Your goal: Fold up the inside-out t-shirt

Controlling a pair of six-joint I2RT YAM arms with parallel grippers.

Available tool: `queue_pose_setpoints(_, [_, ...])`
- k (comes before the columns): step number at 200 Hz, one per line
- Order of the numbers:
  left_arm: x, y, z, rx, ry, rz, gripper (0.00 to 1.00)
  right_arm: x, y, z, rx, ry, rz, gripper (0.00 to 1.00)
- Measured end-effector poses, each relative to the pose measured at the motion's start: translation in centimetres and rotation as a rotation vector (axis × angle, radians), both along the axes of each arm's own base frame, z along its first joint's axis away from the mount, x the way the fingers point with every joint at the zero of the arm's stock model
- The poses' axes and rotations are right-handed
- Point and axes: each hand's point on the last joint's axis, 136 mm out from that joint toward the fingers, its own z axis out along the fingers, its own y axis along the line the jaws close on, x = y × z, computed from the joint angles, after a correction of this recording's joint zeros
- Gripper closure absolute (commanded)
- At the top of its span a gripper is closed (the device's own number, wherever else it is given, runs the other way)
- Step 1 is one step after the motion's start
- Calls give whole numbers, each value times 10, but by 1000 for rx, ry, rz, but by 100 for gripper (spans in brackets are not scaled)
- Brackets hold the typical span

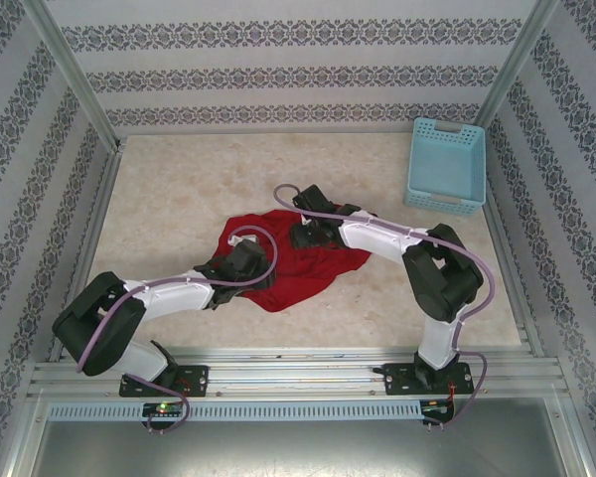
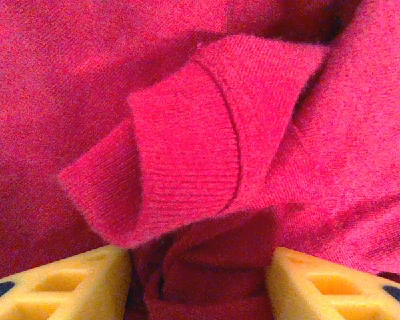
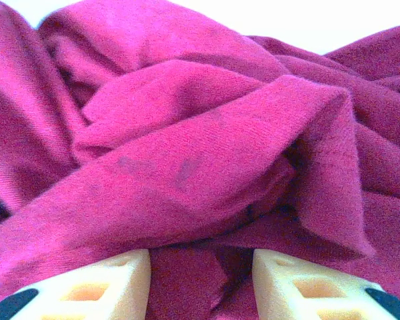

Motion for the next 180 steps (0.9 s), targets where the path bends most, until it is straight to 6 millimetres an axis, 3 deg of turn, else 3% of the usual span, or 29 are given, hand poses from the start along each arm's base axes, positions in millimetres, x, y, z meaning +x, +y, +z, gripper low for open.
queue_pose_setpoints(23, [0,0,2,-3,-4,0,45,-3,-10,-12,-60,22,-19,54])
queue_pose_setpoints(83, [-1,1,1,-3,-4,0,45,-12,-23,-16,-65,35,-32,49])
queue_pose_setpoints(134, [-1,1,1,-2,-4,0,45,-10,-38,8,29,23,-83,55])
queue_pose_setpoints(180, [-1,1,1,-2,-4,0,45,-11,-40,10,67,36,-105,68])
